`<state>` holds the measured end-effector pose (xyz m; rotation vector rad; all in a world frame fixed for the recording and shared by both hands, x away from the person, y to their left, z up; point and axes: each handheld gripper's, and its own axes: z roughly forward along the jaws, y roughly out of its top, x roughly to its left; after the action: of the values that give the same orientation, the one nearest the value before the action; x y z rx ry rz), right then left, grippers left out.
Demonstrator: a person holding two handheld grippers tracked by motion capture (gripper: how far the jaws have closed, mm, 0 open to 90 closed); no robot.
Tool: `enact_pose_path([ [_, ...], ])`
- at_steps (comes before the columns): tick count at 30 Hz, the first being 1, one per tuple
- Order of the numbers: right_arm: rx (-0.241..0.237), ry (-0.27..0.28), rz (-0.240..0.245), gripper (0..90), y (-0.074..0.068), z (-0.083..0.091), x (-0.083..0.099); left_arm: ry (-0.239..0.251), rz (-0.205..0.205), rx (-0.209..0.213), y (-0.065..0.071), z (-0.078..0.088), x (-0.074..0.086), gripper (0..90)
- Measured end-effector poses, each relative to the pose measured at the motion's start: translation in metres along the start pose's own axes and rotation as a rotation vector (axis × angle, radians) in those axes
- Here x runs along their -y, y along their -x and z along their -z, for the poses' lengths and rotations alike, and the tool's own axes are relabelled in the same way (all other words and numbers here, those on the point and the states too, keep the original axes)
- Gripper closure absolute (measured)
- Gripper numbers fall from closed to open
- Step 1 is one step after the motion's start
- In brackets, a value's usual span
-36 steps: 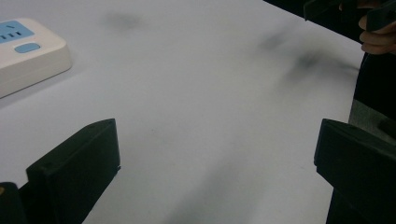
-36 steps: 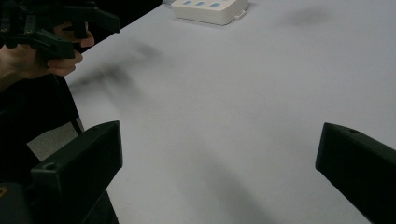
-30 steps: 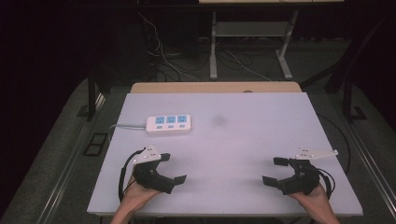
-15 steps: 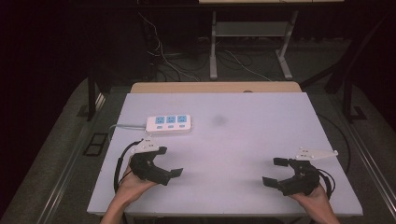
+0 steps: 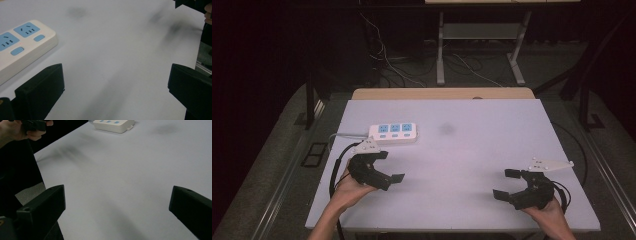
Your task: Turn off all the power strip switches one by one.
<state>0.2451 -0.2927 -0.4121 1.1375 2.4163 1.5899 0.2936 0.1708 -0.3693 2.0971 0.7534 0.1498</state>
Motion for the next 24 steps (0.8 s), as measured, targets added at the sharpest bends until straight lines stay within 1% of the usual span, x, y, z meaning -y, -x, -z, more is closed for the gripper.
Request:
enact_pose_path([
  [2,0.0,0.0,0.0,0.4,0.0,0.0,0.0,-0.009,-0.002,-0.001,-0.003,0.0,-0.003,0.0],
  [7,0.002,-0.001,0.001,0.4,0.0,0.0,0.0,-0.014,-0.006,-0.003,-0.008,0.002,-0.009,0.0],
  [16,0.003,-0.008,0.004,0.4,0.0,0.0,0.0,-0.046,-0.016,-0.017,-0.018,0.002,-0.02,0.0],
  [22,0.005,-0.006,0.002,0.4,0.0,0.0,0.0,-0.048,-0.012,-0.024,-0.025,0.004,-0.026,0.0],
  [24,0.005,-0.006,0.006,0.3,0.001,0.0,0.0,-0.06,-0.013,-0.026,-0.027,0.003,-0.027,0.0],
])
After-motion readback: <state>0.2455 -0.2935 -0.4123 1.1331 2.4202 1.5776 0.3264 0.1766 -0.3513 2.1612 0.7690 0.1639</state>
